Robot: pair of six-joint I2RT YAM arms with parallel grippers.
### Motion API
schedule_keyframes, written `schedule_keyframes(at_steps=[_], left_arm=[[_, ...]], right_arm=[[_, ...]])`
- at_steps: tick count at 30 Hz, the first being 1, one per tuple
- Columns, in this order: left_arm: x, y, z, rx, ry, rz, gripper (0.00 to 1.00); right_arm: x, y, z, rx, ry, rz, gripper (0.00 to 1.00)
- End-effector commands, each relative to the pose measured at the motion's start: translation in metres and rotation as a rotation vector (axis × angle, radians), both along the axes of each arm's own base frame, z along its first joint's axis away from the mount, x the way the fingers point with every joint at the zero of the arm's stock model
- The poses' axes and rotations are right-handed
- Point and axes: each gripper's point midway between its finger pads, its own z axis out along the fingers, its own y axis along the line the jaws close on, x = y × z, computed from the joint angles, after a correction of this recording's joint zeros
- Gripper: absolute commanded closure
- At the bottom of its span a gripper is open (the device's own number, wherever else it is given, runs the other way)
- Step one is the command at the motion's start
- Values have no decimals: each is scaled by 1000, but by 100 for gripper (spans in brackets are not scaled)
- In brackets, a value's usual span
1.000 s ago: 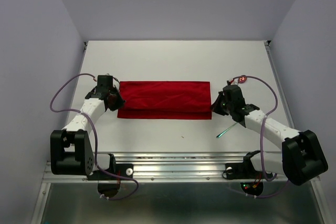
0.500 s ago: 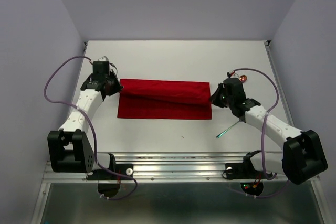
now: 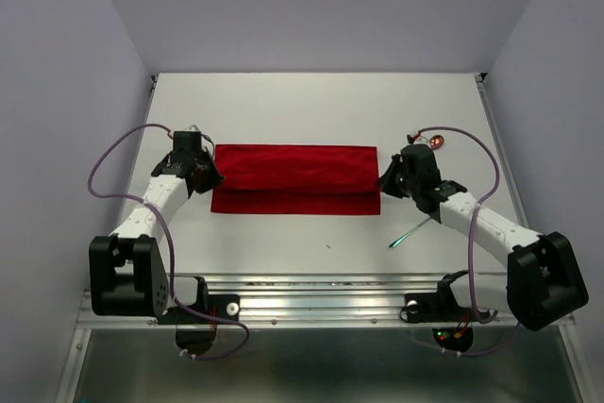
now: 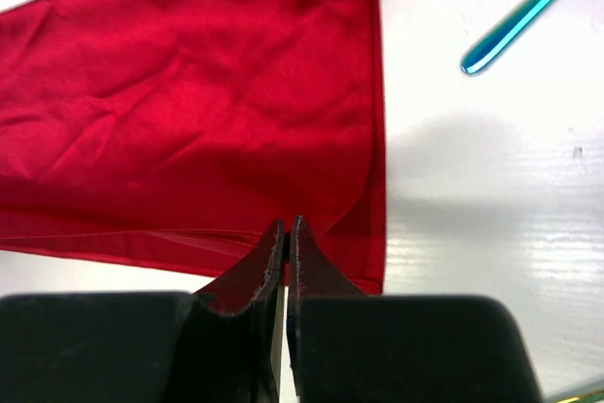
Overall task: Fold the napkin into a case and place the utensils inside
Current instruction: Fold and flatten the napkin at the center of the board.
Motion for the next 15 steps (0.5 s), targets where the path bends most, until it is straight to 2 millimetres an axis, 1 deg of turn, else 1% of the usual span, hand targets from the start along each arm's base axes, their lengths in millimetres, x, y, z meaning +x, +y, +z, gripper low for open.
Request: schedule_keyframes(at_steps=[1,6,10,15], left_arm=[[-12,-6,-12,-54,9,5,100],[-10,-2,-12,-35,15,24,100],[-13,-1,-22,-27,56,29,100],[-13,0,-24,-27,62,33,100]], right_arm=[[-2,-3,-4,-12,-8,-11,99],[-2,-4,-10,-17,2,-16,99],[-4,-3,-12,-15,7,-9,99],[-9,-1,-17,-7,18,7,99]])
